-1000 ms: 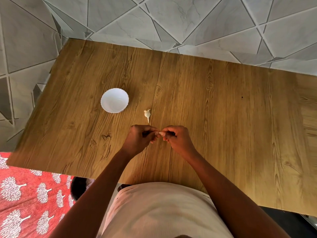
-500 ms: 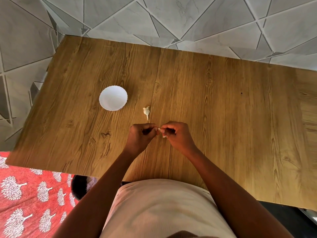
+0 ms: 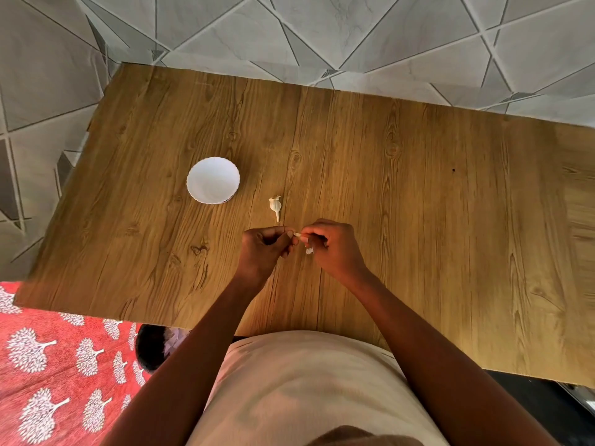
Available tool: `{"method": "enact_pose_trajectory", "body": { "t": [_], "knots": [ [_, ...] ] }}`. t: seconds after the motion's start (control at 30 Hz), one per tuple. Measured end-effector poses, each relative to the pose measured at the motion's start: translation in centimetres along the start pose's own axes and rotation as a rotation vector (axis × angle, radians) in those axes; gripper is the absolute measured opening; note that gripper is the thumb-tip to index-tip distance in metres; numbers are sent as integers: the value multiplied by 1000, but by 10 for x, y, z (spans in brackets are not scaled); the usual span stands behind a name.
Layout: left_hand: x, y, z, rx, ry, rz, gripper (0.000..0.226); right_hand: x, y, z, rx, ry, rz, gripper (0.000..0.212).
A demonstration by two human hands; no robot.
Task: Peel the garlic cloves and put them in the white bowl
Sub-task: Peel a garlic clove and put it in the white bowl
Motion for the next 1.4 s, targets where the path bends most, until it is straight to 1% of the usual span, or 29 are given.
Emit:
{"method": "enact_pose_trajectory", "body": {
  "t": [0.07, 0.1, 0.27, 0.4, 0.5, 0.6, 0.67, 0.77, 0.87, 0.93, 1.03, 1.13, 1.2, 1.27, 1.33, 1.4],
  "knots": [
    [2, 0, -2, 7, 30, -1, 10, -1, 0, 1, 1, -13, 17, 14],
    [2, -1, -4, 3, 81, 10, 10, -2, 0, 1, 3, -17, 25, 13],
    [-2, -5, -3, -53, 458, 111, 8, -6, -4, 5, 23, -24, 48, 12],
    [2, -4, -1, -22, 604, 183, 17, -13, -6, 4, 19, -33, 77, 12],
    [6, -2, -1, -7, 627, 174, 21, -20, -7, 5, 21, -31, 109, 11],
    [7, -3, -4, -58, 618, 166, 16, -27, -9, 7, 25, -46, 138, 10],
    [7, -3, -4, -79, 605, 180, 17, -31, -10, 7, 30, -63, 152, 9],
    [3, -4, 5, -31, 534, 231, 22, -31, -9, 9, 50, -88, 133, 9],
    [-2, -6, 12, -4, 440, 239, 13, -27, -7, 14, 83, -122, 91, 12],
    [2, -5, 11, -4, 393, 206, 7, -25, -8, 17, 103, -124, 77, 13],
    [15, -1, 5, -16, 322, 118, 7, -25, -8, 19, 115, -127, 70, 13],
    [22, -4, 0, -79, 279, 80, 8, -25, -7, 17, 102, -137, 86, 9],
    [25, -10, -8, -131, 334, 109, 8, -23, -5, 18, 97, -130, 90, 8],
    [22, -20, -17, -175, 467, 198, 13, -20, -1, 25, 119, -124, 82, 10],
    [21, -31, -30, -232, 560, 284, 18, -14, 7, 41, 176, -137, 47, 14],
    [22, -43, -43, -292, 648, 305, 22, -3, 16, 63, 248, -179, -12, 13]
  ]
}}
Point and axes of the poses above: each hand's wrist, its own y-axis towards the middle knuckle, its own z-axis out of the palm, x = y × z, the point moved 8 cm from there along y, towards the middle knuckle
